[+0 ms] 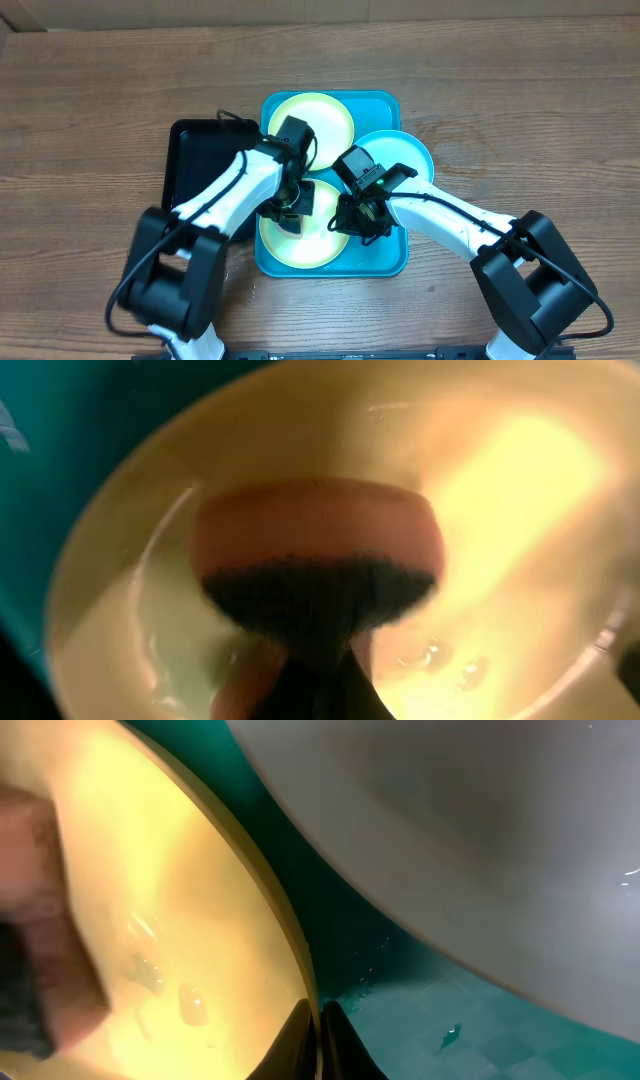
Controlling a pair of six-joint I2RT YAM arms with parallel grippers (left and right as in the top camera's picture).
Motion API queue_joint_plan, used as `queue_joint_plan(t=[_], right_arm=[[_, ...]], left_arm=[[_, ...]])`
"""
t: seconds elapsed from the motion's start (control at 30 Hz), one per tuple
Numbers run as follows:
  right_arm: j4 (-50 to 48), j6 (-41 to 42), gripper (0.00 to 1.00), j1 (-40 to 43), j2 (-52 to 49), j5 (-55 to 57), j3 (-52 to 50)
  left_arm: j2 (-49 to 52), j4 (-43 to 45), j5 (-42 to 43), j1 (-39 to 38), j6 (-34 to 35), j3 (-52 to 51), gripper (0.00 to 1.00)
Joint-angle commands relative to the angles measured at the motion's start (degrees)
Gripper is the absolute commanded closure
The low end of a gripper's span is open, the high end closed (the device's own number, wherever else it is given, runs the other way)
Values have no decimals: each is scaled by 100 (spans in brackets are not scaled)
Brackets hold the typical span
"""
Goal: Clean dirty plates on tray and stack at the side
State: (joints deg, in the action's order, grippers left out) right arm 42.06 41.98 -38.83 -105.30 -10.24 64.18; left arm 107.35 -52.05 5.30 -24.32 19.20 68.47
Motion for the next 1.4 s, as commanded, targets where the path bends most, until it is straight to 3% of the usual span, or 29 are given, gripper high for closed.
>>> queue_joint_plan(t=[0.0, 0.4, 0.57, 0.93, 1.37], right_arm=[[-24, 4, 96, -44, -28, 9, 2], [-22, 4, 96, -44, -28, 9, 2], [-22, 4, 96, -44, -28, 11, 2], [-22, 4, 96, -44, -28, 9, 2], [-22, 4, 96, -44, -28, 11, 2]], left_arm=[[358, -17, 319, -59, 11, 63, 96], [-378, -236, 2741, 538, -876, 442, 96], [-927, -254, 1851, 745, -658, 444, 96], [-800, -48, 275, 313, -50, -48, 96], [-358, 702, 278, 243, 337, -767, 96]])
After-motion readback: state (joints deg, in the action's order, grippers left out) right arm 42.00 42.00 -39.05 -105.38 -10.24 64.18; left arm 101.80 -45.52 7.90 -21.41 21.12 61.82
